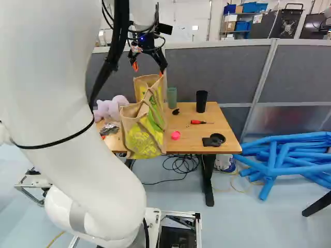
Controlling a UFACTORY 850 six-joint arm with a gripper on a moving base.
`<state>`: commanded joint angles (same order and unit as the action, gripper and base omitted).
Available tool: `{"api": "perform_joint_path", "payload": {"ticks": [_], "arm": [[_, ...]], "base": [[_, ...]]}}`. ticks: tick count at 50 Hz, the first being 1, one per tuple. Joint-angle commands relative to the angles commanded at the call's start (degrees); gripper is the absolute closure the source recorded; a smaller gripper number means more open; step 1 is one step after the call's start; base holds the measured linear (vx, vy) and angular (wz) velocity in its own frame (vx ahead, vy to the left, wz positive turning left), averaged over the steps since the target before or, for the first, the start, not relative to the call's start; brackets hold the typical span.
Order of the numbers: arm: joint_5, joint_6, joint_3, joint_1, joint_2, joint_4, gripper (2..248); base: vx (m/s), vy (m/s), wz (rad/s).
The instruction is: Pick up the bag on the ground and place it on the table
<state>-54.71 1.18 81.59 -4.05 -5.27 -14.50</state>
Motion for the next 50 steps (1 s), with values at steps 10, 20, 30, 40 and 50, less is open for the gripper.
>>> {"api": "perform_joint_path", "payload": {"ticks": [10,20,30,40,50], "arm": [[0.0,0.0,0.0,0.0,0.0,0.0,3],[0.0,0.0,0.0,0.0,0.0,0.0,3],[0.0,0.0,0.0,0.0,0.0,0.0,3],[0.0,0.0,0.0,0.0,0.0,0.0,3],[0.0,0.0,0.0,0.0,0.0,0.0,3]], "base": [[0.0,0.0,0.0],[0.0,0.0,0.0],[-0.018,-0.002,0.022],[-0.042,-0.003,-0.006],[-0.044,-0.001,0.002]]}}
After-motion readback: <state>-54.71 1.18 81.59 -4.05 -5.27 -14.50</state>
